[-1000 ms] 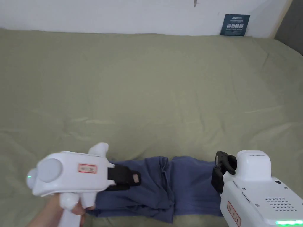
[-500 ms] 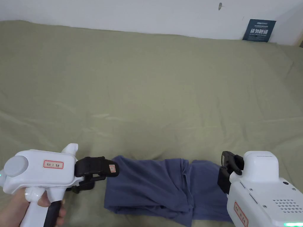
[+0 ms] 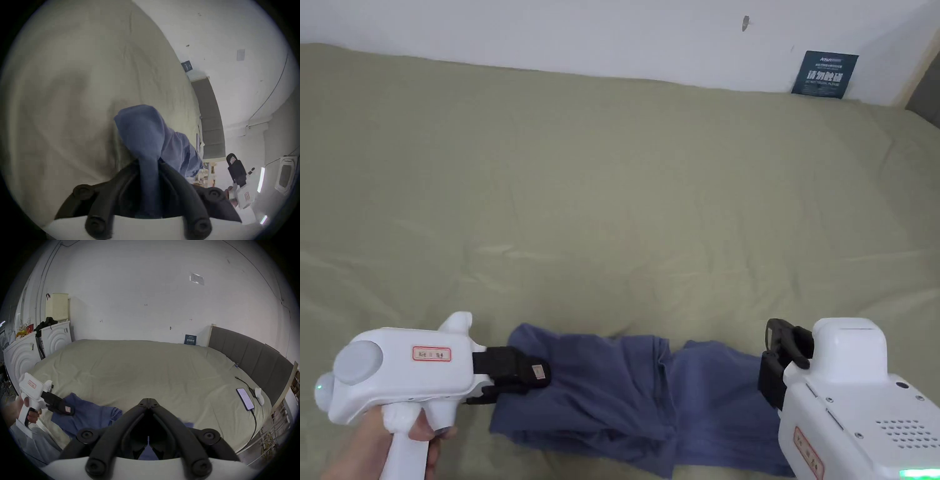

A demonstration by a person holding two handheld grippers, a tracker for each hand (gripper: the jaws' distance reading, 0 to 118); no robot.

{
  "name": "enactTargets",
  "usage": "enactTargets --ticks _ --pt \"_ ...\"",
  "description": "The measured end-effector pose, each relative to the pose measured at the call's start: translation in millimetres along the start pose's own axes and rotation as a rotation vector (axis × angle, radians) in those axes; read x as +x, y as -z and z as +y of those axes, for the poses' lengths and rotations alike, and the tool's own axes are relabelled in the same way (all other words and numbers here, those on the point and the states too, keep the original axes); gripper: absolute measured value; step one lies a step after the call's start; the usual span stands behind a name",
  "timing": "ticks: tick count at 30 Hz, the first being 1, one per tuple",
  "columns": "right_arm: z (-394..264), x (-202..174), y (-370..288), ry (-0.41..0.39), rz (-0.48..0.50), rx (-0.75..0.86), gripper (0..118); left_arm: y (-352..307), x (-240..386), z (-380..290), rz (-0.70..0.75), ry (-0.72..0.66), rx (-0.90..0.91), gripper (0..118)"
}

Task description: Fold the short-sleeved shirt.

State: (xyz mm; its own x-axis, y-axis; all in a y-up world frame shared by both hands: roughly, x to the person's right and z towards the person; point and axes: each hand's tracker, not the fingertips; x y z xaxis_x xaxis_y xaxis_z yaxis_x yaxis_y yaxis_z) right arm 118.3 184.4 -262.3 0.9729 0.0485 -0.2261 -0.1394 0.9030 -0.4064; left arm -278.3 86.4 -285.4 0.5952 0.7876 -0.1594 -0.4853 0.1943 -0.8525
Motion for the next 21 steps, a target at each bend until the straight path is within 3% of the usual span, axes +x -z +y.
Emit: enactTargets --ticks 5,11,16,21 --pt "12.6 -0.7 -4.9 0.013 0.018 0.041 0 -87.8 -1.3 9.7 0.088 -0.020 0.154 11" --pt "18.7 -9.4 -6.3 0.005 0.062 0.076 0 -188.6 12.7 3.2 0.364 0.062 0.311 11" --pt "17.5 -16.1 -7.7 0.006 0.082 0.074 0 -167.0 46.0 3.2 0.359 0.127 0.267 11" --pt "12.9 -16.9 -13.9 -0.012 0.084 0.069 0 -97.2 95.1 0.5 0.289 0.216 0.184 11"
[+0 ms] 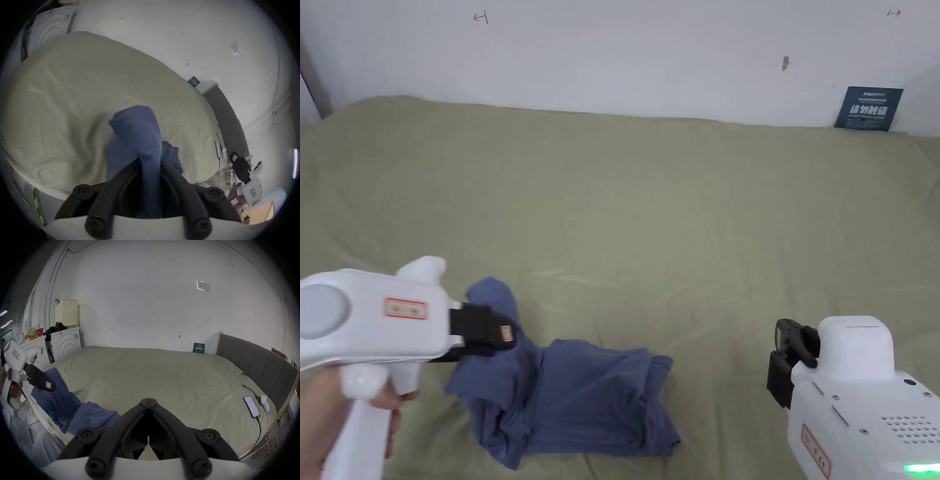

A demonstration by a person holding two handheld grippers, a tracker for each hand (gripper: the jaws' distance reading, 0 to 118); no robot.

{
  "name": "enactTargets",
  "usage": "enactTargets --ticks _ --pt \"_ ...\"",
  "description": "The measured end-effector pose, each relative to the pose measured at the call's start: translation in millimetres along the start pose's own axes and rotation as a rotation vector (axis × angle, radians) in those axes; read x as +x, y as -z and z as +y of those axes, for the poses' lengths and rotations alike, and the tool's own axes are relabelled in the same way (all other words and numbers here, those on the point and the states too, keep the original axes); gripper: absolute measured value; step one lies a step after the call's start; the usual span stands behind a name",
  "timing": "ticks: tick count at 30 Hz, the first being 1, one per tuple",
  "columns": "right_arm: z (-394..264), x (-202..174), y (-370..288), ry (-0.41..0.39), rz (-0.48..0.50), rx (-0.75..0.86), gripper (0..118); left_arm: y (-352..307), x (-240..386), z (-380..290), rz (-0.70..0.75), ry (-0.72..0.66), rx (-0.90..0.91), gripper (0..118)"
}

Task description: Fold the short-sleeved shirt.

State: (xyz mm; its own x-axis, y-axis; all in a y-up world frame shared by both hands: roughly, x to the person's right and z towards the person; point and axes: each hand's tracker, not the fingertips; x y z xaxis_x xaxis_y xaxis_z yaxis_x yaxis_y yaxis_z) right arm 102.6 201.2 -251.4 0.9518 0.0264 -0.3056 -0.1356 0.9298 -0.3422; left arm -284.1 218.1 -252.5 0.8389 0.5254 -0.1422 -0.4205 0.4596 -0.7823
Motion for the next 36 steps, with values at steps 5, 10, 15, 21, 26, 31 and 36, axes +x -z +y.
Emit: enactTargets --ticks 5,10,15,21,26,31,36 --pt "0.1 2.9 -0.8 -0.019 -0.014 0.007 0 68.1 57.4 -14.6 0.040 0.139 -0.091 11" --pt "3.7 10.4 1.9 -0.028 -0.049 0.020 0 138.8 76.2 -33.5 0.107 0.240 -0.162 21" --pt "4.7 23.5 0.9 -0.016 -0.078 0.025 0 123.2 60.8 -37.4 -0.089 0.148 -0.141 110" --pt "-0.8 33.1 1.5 0.017 -0.093 0.014 0 78.3 23.6 -31.3 -0.262 0.020 -0.075 0" --pt "-6.1 36.2 6.3 0.053 -0.108 0.003 0 96.7 18.8 -42.3 -0.371 -0.024 -0.133 0" --pt "-11.7 35.9 9.5 0.035 -0.118 -0.017 0 151.8 12.6 -57.6 -0.407 -0.014 -0.256 0" --pt "-21.3 35.1 13.4 0.027 -0.115 -0.054 0 187.5 -4.4 -73.3 -0.325 -0.022 -0.300 0"
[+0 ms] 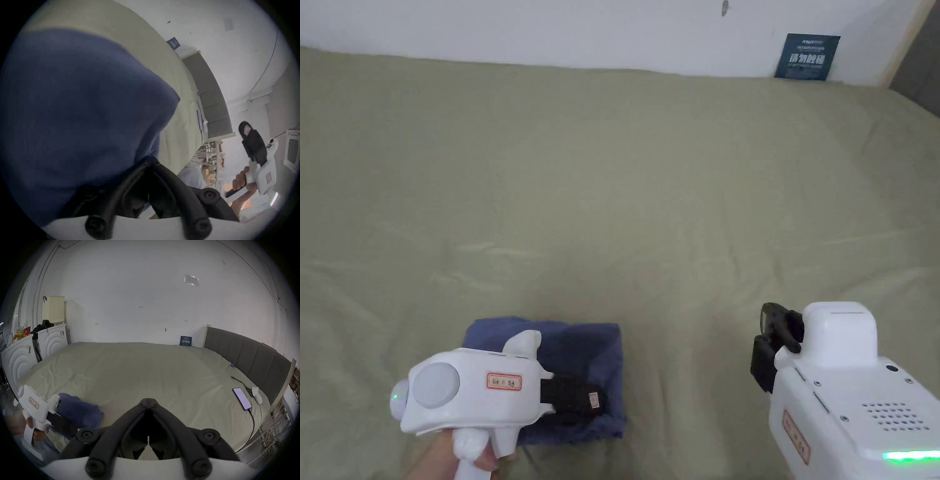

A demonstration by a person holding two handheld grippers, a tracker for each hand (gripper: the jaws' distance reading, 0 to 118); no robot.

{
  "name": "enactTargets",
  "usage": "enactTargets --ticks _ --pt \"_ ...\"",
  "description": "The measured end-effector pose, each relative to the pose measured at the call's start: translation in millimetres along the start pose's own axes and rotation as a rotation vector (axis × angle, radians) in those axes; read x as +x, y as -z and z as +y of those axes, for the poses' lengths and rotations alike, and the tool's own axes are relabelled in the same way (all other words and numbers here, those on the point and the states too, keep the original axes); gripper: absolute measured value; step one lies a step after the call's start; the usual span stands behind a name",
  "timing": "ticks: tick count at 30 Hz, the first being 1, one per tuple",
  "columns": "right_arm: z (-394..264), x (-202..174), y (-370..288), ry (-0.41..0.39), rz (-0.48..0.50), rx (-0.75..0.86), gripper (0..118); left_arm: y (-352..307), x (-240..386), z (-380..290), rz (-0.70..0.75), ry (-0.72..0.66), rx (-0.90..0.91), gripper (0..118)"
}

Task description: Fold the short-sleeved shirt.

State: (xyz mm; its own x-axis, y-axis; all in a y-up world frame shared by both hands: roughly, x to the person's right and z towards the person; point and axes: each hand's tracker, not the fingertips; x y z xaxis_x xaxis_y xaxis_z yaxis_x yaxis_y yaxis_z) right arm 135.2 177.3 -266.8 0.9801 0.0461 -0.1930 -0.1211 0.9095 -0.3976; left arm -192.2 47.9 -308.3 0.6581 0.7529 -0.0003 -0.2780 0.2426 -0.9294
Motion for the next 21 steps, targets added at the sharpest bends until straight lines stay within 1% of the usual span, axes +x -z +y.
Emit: enactTargets --ticks 1,3,5,6,7,8,9,11,12,14,15,19,20,21 --pt "-1.6 -1.4 1.4 -0.003 0.003 -0.009 0 -8.7 2.3 2.2 -0.035 -0.024 0.009 0" --pt "-4.2 -7.3 5.8 -0.013 0.034 -0.030 0 -23.5 8.7 3.9 -0.029 -0.009 0.021 0" --pt "-5.0 -16.2 13.3 0.011 0.149 -0.061 0 -48.4 13.9 6.8 -0.060 0.035 0.057 0" --pt "-4.9 -20.8 19.4 0.052 0.254 -0.088 0 -63.5 23.5 8.5 -0.070 0.046 0.081 0" --pt "-5.3 -25.4 29.0 0.112 0.376 -0.133 0 -78.8 26.2 9.7 -0.062 0.052 0.099 0" --pt "-6.1 -29.3 39.3 0.169 0.477 -0.191 0 -91.6 26.1 10.1 -0.036 0.067 0.128 0" --pt "-9.2 -34.0 54.8 0.260 0.603 -0.261 0 -106.6 25.2 11.1 0.000 0.078 0.151 0" --pt "-19.7 -43.5 83.7 0.399 0.761 -0.360 0 -129.3 19.3 11.9 0.068 0.095 0.191 0" --pt "-26.1 -49.3 101.0 0.447 0.839 -0.432 0 -139.8 12.9 12.8 0.110 0.095 0.204 0" --pt "-37.9 -59.0 125.9 0.461 0.882 -0.476 0 -151.3 4.3 12.0 0.165 0.085 0.210 0" --pt "-44.9 -62.3 141.2 0.477 0.922 -0.536 0 -157.3 -4.4 12.0 0.188 0.068 0.214 0" --pt "-77.3 -63.4 188.0 0.654 1.024 -0.688 0 -167.3 -38.6 17.4 0.187 0.018 0.202 0" --pt "-86.5 -62.4 196.7 0.686 1.015 -0.736 0 -167.8 -44.9 18.2 0.178 0.005 0.197 0" --pt "-93.7 -60.8 203.1 0.699 1.008 -0.750 0 -168.2 -50.1 19.2 0.172 -0.012 0.196 0"
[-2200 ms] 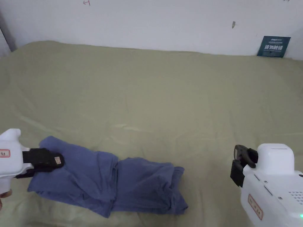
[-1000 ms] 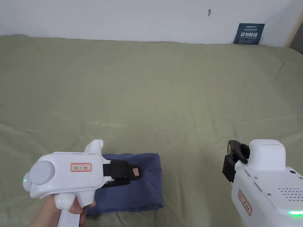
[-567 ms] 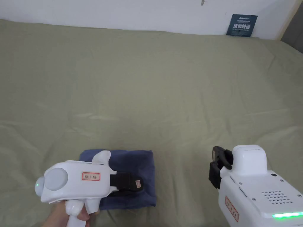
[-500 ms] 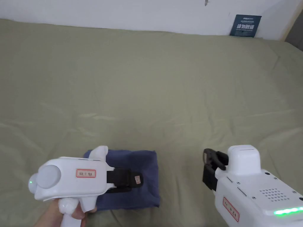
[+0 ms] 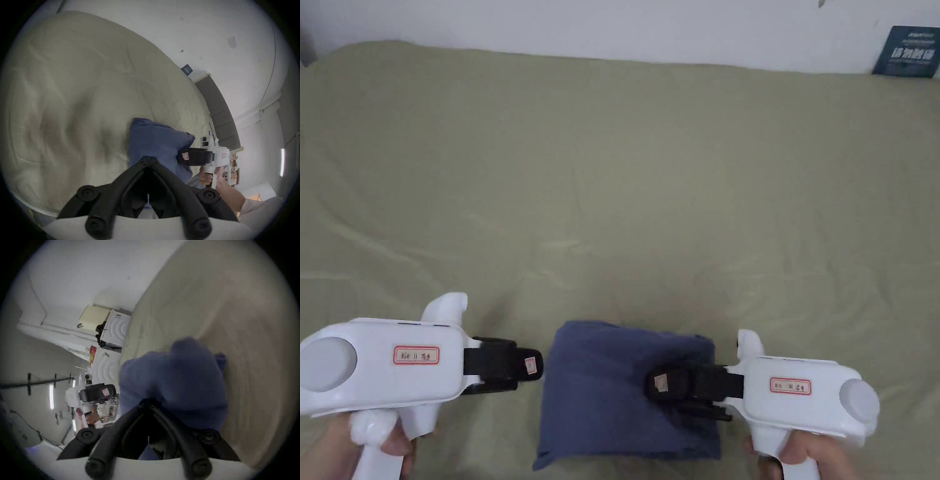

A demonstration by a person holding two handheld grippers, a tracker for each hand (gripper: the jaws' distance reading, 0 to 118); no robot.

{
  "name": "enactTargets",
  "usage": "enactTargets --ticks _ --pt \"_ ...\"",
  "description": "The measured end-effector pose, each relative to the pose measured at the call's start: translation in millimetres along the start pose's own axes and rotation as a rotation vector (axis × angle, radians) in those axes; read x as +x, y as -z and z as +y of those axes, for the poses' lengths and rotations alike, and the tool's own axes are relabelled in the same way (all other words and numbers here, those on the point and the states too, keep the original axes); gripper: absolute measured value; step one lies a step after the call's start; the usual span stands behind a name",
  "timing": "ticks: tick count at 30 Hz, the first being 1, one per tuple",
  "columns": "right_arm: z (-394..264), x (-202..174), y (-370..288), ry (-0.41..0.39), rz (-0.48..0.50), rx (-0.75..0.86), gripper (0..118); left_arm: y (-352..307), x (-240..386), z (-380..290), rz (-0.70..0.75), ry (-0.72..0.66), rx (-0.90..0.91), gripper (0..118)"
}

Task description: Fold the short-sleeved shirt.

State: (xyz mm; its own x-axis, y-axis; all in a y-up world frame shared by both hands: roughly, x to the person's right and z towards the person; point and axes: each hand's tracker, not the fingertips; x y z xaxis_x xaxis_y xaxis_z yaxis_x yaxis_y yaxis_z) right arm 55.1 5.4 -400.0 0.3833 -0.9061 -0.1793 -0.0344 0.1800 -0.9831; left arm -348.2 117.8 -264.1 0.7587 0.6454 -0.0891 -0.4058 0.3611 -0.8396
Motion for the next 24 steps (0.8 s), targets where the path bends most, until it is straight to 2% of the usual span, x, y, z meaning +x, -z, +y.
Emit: enactTargets --ticks 3,4,5,6,7,8,9,10,11,13,16,17,18,19,20,21,22,24 --pt "5.4 17.9 0.2 0.082 0.102 -0.010 0 5.0 -10.6 3.1 -0.031 -0.044 -0.017 1" --pt "3.8 16.3 -0.2 0.079 0.097 -0.003 0 7.2 -14.0 4.5 -0.062 -0.053 -0.031 12" --pt "3.1 14.0 -0.5 0.059 0.087 -0.006 0 10.1 -15.6 6.5 -0.087 -0.066 -0.045 12" --pt "2.9 13.4 -0.4 0.057 0.086 -0.007 0 12.7 -17.2 7.5 -0.101 -0.074 -0.050 18" --pt "3.0 13.6 -0.5 0.058 0.086 -0.007 0 17.2 -19.4 8.8 -0.144 -0.081 -0.059 39" --pt "3.6 14.8 1.0 0.062 0.086 -0.008 0 25.5 -21.1 9.7 -0.172 -0.091 -0.073 81" --pt "3.7 15.3 1.0 0.062 0.087 -0.009 0 32.2 -21.7 10.7 -0.193 -0.103 -0.093 118" --pt "3.5 16.0 1.0 0.067 0.090 -0.008 0 38.3 -26.6 15.4 -0.242 -0.102 -0.032 115" --pt "3.3 16.2 0.9 0.073 0.091 -0.008 0 48.2 -29.9 15.1 -0.270 -0.140 -0.107 110" --pt "2.7 14.6 1.3 0.073 0.090 -0.007 0 68.3 -27.9 13.2 -0.291 -0.153 -0.179 109" --pt "4.2 14.6 1.4 0.076 0.088 -0.014 0 77.4 -29.0 16.3 -0.334 -0.131 -0.150 108" --pt "4.4 14.3 1.4 0.074 0.088 -0.015 0 79.7 -28.4 18.0 -0.325 -0.148 -0.150 104" --pt "4.6 14.1 1.4 0.073 0.086 -0.016 0 80.6 -28.7 18.4 -0.319 -0.153 -0.151 89" --pt "5.3 12.3 0.8 0.075 0.080 -0.015 0 80.4 -28.5 18.2 -0.289 -0.111 -0.168 39" --pt "7.8 10.9 -0.7 0.071 0.058 -0.007 0 81.6 -27.8 16.7 -0.170 -0.062 -0.158 30" --pt "8.3 4.0 -3.7 0.037 -0.005 0.017 0 90.1 -32.7 18.6 -0.137 -0.072 -0.175 30" --pt "8.2 -9.1 -9.0 -0.011 -0.068 0.041 0 91.1 -40.0 20.4 -0.208 -0.108 -0.181 30" --pt "2.0 -46.4 -24.7 -0.185 -0.252 0.133 0 84.8 -38.6 24.6 -0.198 -0.102 -0.167 30"
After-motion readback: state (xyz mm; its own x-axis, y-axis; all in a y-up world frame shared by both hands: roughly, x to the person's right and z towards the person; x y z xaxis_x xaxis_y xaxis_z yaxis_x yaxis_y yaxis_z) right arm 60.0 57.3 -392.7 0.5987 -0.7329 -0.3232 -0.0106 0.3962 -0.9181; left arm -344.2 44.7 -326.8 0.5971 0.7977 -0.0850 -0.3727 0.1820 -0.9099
